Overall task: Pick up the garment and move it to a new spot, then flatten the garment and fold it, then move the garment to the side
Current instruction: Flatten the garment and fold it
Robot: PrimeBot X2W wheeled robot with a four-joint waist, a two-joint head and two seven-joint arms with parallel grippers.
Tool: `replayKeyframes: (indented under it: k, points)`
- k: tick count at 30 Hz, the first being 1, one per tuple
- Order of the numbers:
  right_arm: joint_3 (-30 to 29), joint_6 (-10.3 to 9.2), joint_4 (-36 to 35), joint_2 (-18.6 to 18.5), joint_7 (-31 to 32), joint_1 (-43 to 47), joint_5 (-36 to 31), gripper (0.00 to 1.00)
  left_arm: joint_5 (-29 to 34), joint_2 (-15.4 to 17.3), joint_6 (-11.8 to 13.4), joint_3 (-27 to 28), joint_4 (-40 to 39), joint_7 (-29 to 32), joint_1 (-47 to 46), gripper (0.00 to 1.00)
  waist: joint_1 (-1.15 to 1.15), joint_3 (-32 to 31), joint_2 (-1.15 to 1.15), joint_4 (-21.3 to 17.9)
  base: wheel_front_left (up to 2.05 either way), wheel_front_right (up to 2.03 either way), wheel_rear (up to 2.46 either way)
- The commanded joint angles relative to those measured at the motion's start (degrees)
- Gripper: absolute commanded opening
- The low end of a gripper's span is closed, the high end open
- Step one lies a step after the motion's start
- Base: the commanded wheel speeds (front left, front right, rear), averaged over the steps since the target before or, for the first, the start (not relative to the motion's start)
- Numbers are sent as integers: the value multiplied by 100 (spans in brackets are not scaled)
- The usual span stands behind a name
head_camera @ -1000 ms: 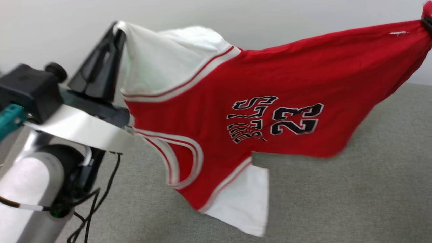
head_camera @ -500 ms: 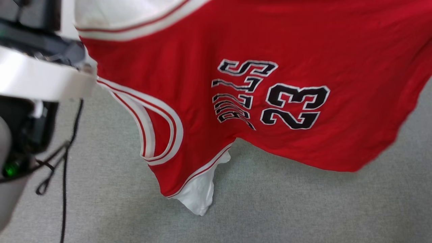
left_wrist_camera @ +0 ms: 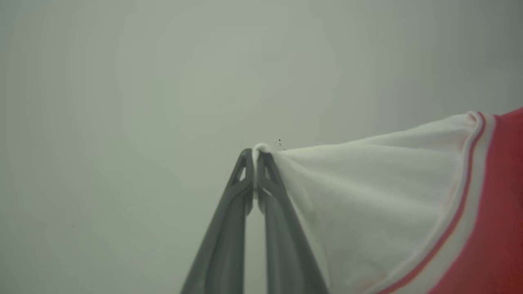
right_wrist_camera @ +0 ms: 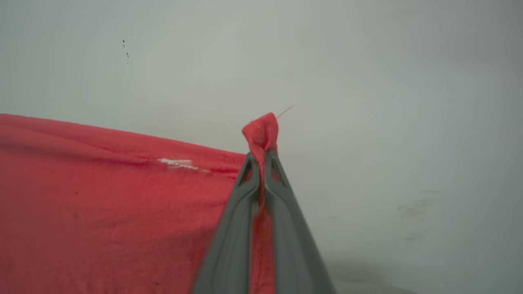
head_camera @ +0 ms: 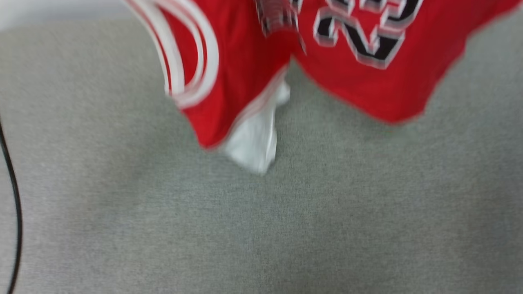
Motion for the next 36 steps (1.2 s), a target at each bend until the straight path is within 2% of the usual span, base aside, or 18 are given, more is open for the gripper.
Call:
replayKeyframes:
  k: [1,6,11,16,20,23,28,36]
  points:
    - [0,-7,178,-33,-125,-335,-125,0,98,9,-128,-17,253,-32,-388,0,-1,608,0,-53,0,0,0]
    - [46,-8,941,39,-675,-1337,-484,0,431,-129,-527,-176,1208,-205,-1642,0,-1,1195,0,-77,0,0,0]
    - [159,-9,1897,110,-1393,-2395,-880,0,840,-405,-754,-338,2323,-549,-2910,0,-1,1689,0,-103,0,0,0]
    - [157,-9,2845,267,-2246,-3315,-1313,0,1151,-774,-693,-394,3484,-1226,-3958,0,-1,2056,0,-130,0,0,0]
    - [-6,-9,3518,443,-2887,-3827,-1584,0,1260,-1069,-667,-480,4268,-1835,-4348,0,-1,2259,0,-76,0,0,0]
    - [-10,-9,3912,576,-3258,-3942,-1705,0,1275,-1263,-745,-558,4644,-2159,-4282,0,-1,2345,0,-31,0,0,0]
    - [196,-8,4370,670,-3683,-3664,-1638,0,1185,-1556,-877,-685,4897,-2324,-3675,0,-1,2357,0,65,0,0,0]
    - [595,-5,4763,757,-4262,-2591,-1176,0,1045,-1994,-803,-538,4001,-2338,-1741,0,-1,1945,0,183,0,0,0]
